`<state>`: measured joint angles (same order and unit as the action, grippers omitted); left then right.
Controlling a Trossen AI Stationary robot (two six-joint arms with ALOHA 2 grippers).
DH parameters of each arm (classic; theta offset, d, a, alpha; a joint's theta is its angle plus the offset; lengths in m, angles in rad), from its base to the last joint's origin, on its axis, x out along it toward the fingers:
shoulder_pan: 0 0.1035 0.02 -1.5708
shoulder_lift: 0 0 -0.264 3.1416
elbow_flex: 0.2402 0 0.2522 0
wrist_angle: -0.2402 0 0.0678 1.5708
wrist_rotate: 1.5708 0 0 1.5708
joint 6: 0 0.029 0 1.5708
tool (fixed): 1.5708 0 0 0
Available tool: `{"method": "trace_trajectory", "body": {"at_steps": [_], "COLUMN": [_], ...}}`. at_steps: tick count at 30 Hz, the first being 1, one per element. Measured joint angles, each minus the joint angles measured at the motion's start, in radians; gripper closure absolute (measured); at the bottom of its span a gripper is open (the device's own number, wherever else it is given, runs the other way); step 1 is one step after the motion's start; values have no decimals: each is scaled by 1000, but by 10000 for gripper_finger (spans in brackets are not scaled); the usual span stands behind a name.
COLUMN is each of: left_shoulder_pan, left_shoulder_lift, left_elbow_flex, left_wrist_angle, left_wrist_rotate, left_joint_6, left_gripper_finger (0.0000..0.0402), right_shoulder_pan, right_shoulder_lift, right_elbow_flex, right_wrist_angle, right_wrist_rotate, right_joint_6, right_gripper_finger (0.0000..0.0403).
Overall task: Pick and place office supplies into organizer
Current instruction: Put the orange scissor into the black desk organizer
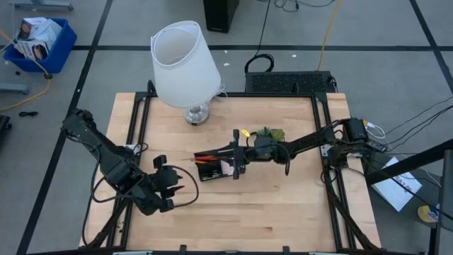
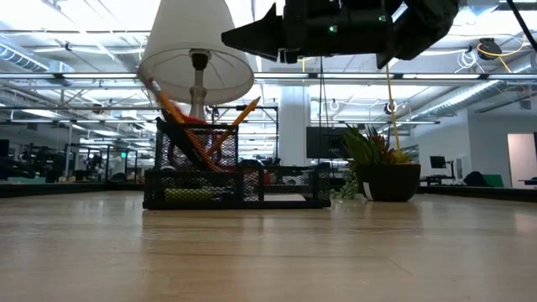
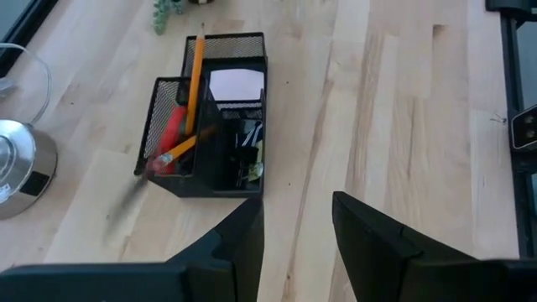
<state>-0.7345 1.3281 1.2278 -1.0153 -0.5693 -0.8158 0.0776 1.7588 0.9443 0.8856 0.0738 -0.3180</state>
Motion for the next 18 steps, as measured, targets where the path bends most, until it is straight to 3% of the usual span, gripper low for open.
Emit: {"method": "trace_trajectory", "body": {"at_steps": [10,18], "left_shoulder_pan": [0,6], "left_shoulder_lift": [0,0], "left_elbow_flex": [0,0], "left_wrist_angle": [-4,-4], "left_wrist_rotate": [-67,-79], "left_joint_6": [27,28], "left_gripper_finger": [254,254], "right_shoulder_pan": [16,35], "right_shoulder_lift": [0,0], "right_elbow_flex": [0,0], "right_wrist_angle": [-125,-140], "right_wrist_rotate": [3,3], "right_joint_6": [95,125], "right_gripper_finger": [282,284]}}
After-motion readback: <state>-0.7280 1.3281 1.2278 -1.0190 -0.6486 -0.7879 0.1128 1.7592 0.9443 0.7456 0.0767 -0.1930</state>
